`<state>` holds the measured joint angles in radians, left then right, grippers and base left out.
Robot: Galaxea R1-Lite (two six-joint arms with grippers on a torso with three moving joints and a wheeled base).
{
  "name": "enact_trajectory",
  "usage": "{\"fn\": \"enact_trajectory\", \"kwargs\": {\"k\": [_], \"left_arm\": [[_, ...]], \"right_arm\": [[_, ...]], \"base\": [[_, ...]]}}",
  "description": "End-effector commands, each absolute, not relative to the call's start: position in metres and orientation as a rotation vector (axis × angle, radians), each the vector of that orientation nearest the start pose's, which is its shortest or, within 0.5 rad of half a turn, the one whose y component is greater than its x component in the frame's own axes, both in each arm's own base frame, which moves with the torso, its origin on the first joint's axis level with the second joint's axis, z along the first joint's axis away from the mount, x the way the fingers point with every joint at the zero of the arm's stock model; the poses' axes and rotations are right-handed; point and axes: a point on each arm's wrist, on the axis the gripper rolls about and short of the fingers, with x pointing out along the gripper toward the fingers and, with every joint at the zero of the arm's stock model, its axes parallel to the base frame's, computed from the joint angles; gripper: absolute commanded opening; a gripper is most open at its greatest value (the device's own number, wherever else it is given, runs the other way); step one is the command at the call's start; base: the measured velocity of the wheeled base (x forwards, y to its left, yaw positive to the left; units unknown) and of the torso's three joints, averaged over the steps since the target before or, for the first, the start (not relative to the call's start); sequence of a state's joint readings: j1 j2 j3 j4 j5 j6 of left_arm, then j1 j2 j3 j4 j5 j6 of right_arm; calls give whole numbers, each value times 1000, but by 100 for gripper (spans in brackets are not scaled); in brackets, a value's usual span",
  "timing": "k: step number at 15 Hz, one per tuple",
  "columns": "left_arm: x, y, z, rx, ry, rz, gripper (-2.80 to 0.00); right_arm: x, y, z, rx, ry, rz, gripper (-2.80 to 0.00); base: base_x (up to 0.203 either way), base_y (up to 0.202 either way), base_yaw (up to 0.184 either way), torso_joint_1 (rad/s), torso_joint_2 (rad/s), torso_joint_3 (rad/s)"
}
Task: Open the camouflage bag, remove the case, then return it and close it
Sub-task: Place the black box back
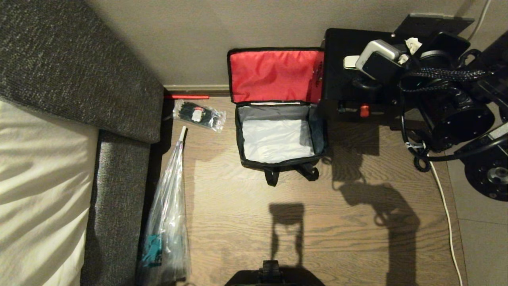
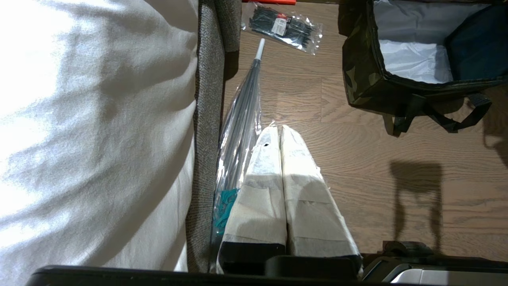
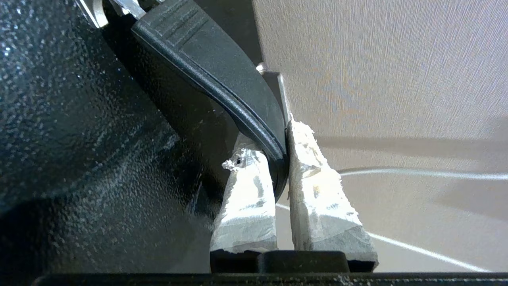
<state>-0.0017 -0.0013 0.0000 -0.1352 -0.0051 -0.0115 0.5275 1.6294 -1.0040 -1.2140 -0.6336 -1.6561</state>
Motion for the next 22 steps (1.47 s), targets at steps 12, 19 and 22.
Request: {"fn": "enact_trajectory", "kwargs": {"k": [12, 19, 22], "left_arm": [[-20, 0, 78, -12, -96, -7, -280], [-20, 0, 78, -12, -96, -8, -280], [-20, 0, 78, -12, -96, -7, -280]], "right_arm": [[256, 196, 284, -1327, -305, -307, -280], [261, 223, 265, -1331, -281, -268, -280], [265, 236, 260, -1326, -266, -267, -280]], "base": [[0, 0, 0, 0, 0, 0], [0, 0, 0, 0, 0, 0], [0, 0, 0, 0, 0, 0]]}}
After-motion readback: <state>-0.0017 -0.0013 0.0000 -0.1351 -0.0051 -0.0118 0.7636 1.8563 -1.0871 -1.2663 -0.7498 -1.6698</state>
